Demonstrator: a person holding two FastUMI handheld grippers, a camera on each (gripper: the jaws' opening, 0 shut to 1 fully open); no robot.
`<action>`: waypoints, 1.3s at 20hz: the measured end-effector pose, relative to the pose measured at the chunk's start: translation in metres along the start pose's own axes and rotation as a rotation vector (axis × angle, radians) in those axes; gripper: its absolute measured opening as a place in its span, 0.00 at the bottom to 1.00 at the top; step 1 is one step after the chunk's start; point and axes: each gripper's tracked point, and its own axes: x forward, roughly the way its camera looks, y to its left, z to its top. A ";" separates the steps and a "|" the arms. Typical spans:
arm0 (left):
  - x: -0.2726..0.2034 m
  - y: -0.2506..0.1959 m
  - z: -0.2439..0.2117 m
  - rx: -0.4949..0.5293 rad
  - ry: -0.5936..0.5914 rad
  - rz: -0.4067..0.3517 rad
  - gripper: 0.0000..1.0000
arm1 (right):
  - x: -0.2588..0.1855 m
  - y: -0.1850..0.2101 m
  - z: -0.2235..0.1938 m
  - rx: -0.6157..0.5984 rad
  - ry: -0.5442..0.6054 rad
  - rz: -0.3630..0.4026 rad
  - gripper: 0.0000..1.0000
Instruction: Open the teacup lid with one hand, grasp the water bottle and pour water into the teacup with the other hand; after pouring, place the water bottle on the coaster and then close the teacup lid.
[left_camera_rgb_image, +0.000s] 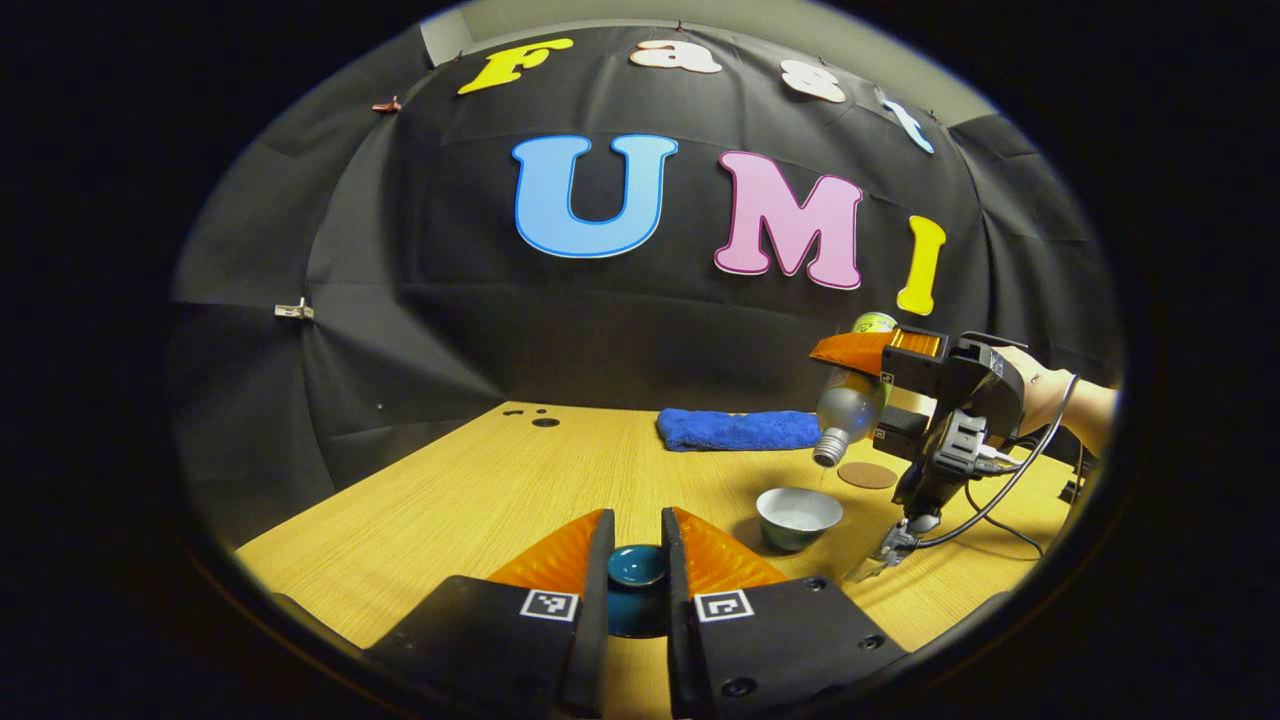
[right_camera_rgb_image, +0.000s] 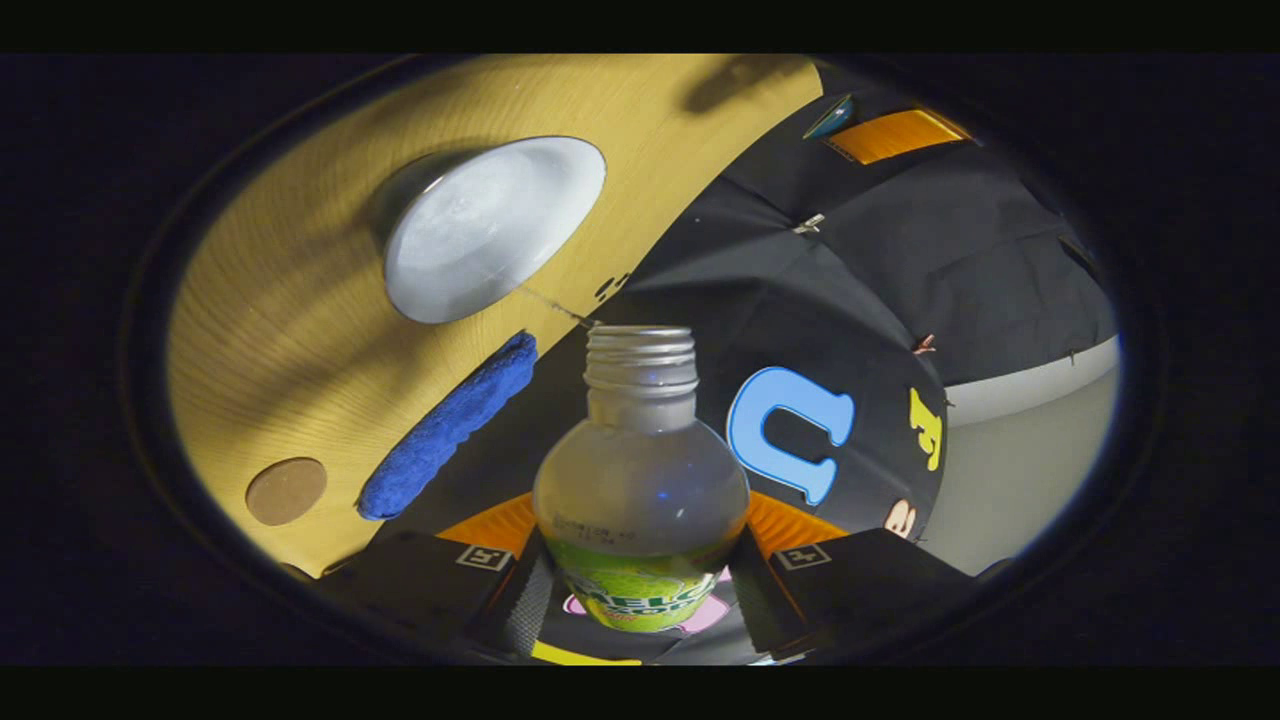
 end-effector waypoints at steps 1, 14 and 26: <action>0.000 0.000 0.000 0.002 -0.002 0.000 0.28 | 0.001 -0.001 0.001 0.002 -0.002 -0.003 0.79; -0.004 -0.002 0.007 0.022 -0.005 0.021 0.28 | -0.002 0.007 0.006 0.118 0.015 0.009 0.77; -0.031 -0.002 0.015 0.079 -0.026 0.063 0.28 | -0.021 0.055 0.002 0.932 0.147 0.170 0.80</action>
